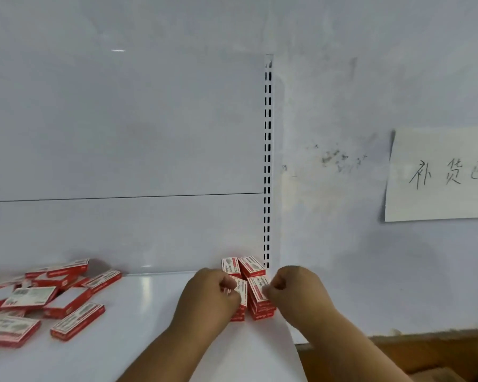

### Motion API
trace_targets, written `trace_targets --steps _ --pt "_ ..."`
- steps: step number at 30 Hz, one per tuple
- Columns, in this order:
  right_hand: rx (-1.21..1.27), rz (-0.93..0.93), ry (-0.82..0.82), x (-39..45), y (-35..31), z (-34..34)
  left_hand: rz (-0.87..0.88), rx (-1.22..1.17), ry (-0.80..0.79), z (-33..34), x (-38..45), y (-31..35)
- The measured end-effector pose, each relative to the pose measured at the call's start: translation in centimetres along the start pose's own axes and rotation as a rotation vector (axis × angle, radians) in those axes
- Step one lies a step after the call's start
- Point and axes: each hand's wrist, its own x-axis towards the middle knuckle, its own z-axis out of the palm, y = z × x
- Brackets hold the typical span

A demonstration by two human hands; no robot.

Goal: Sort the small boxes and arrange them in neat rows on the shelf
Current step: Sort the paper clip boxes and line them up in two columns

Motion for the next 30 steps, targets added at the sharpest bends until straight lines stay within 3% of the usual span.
trace_targets --steps 6,10,15,24,30 --pt "-0.071 -0.165 0.047 0.0 -0.7 0.2 0.047 0.149 0.077 0.0 -1.0 0.3" --pt "-0.010 -0.296 0.120 -0.1 -2.2 0.1 0.094 0.176 0.133 -0.9 -1.4 0.1" --pt "0.087 -0.406 0.089 -0.6 -6.1 1.8 0.063 0.210 0.217 -3.9 -2.4 -2.1" --pt "0.094 -0.634 -0.057 -3.3 -18.6 10.9 -0.075 0.230 0.370 -13.9 -4.2 -13.3" --pt "0.011 -0.680 -0.194 -3.7 -26.5 18.0 -0.070 0.263 0.334 -20.9 -3.7 -21.5"
